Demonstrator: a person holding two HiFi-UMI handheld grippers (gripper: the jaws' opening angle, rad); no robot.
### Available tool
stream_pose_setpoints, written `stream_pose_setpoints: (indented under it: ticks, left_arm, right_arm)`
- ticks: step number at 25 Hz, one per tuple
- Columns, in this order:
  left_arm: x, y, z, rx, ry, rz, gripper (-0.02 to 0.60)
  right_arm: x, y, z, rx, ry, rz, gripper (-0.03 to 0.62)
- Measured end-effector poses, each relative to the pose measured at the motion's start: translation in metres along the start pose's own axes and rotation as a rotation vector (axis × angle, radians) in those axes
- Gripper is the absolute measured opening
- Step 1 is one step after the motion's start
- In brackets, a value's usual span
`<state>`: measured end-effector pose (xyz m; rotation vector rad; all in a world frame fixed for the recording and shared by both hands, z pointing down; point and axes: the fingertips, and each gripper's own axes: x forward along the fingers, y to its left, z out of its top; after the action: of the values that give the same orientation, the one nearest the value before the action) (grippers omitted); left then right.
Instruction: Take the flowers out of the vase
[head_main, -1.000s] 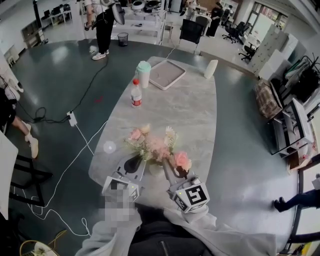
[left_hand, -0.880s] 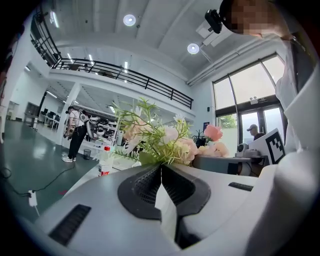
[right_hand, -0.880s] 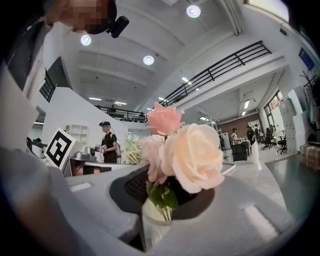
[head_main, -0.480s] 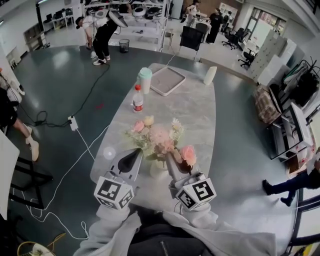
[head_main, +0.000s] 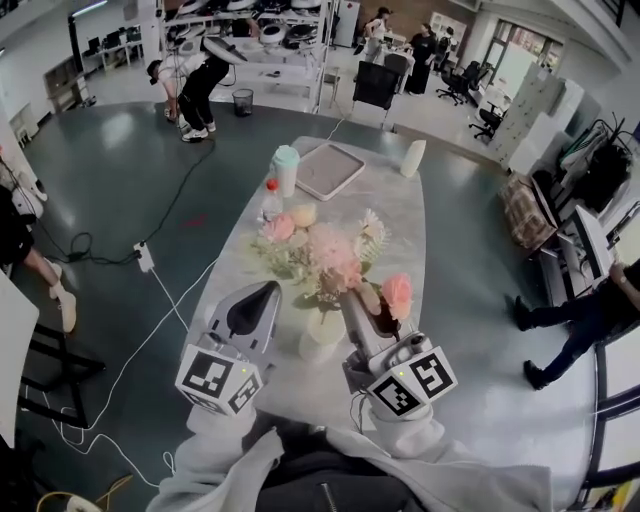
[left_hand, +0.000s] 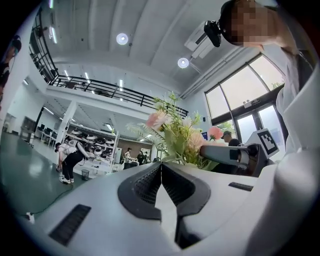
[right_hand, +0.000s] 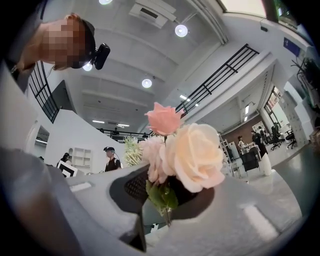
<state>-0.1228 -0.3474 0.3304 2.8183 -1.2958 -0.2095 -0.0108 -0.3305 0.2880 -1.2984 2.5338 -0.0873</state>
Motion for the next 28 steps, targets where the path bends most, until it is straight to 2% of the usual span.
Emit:
stream_pose_setpoints:
  ticks: [5,8,14,18,21,28]
  left_arm:
    - [0.000,0.004,0.017,0.018,-0.046,-0.019,0.003]
    - [0.005,-0.007,0.026,0.022,-0.067,-0.039,0.003]
    - [0.014,-0.018,0.027,0.016,-0.071,-0.078,0.003]
    - [0.016,-0.021,0.019,0.001,-0.061,-0.096,0.003]
    - [0.020,-0.033,0.006,-0.001,-0.041,-0.100,0.003]
    - [0.022,-0.022,-0.036,-0.035,0.045,-0.052,0.003]
  right_arm:
    - [0.004,0.011,0.024,-0.032,-0.061,0.006,0.086]
    - [-0.006,0.010,0.046,-0.049,-0.107,-0.001,0.086]
    - [-0.027,0.001,0.079,-0.107,-0.186,-0.061,0.086]
    - [-0.036,-0.009,0.077,-0.143,-0.173,-0.119,0.086]
    - [-0.052,-0.026,0.066,-0.130,-0.150,-0.173,0.086]
    - [-0.067,-0.069,0.023,-0.073,-0.063,-0.316,0.086]
